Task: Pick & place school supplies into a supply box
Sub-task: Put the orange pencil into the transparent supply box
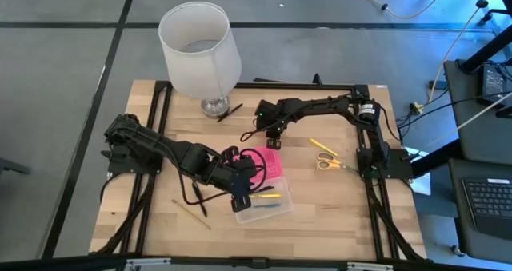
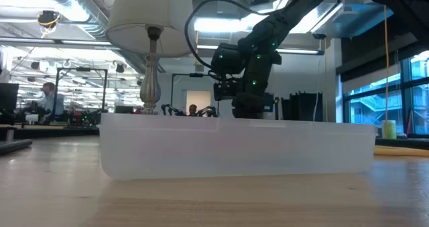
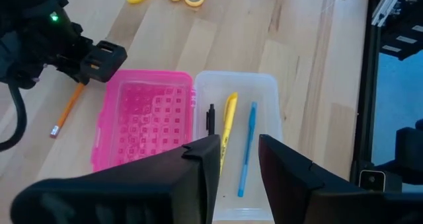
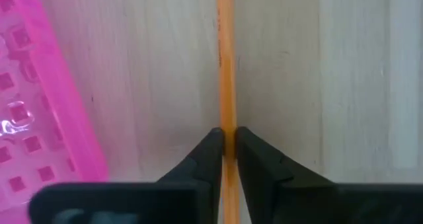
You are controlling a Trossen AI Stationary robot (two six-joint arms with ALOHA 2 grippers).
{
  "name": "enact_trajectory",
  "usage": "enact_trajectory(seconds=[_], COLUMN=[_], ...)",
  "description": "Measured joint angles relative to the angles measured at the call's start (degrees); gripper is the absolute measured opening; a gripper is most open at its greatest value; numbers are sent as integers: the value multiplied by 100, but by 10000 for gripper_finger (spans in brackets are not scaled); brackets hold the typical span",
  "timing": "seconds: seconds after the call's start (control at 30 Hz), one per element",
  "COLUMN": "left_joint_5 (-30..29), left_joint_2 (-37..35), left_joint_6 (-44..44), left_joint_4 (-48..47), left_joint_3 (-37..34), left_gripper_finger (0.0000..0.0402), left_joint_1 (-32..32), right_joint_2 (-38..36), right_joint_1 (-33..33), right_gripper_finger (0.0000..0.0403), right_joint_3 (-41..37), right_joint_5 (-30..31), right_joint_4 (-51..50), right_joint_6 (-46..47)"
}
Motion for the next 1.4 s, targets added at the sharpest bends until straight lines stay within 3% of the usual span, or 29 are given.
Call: enact_trajectory(seconds=[0.17, 0.6, 1.03, 1.4], left_joint_5=[10, 223, 116, 105], left_joint_2=[0, 2, 4, 4], left_joint_6=[0, -151, -269, -466], left_joint_4=[0, 0, 1, 2], left_joint_3=[0, 0, 0, 0], left_gripper_finger=[99, 99, 97, 95], left_joint_1=[-35, -108, -215, -299], right_joint_2=[1, 0, -1, -2], right_joint_1=[11, 23, 63, 276], right_gripper_finger=[88, 91, 36, 32], right_joint_3=[-4, -28, -34, -36], right_joint_5=[24, -111, 191, 438], right_joint_4=[-5, -83, -56, -24], right_joint_6=[82, 891, 1043, 1463])
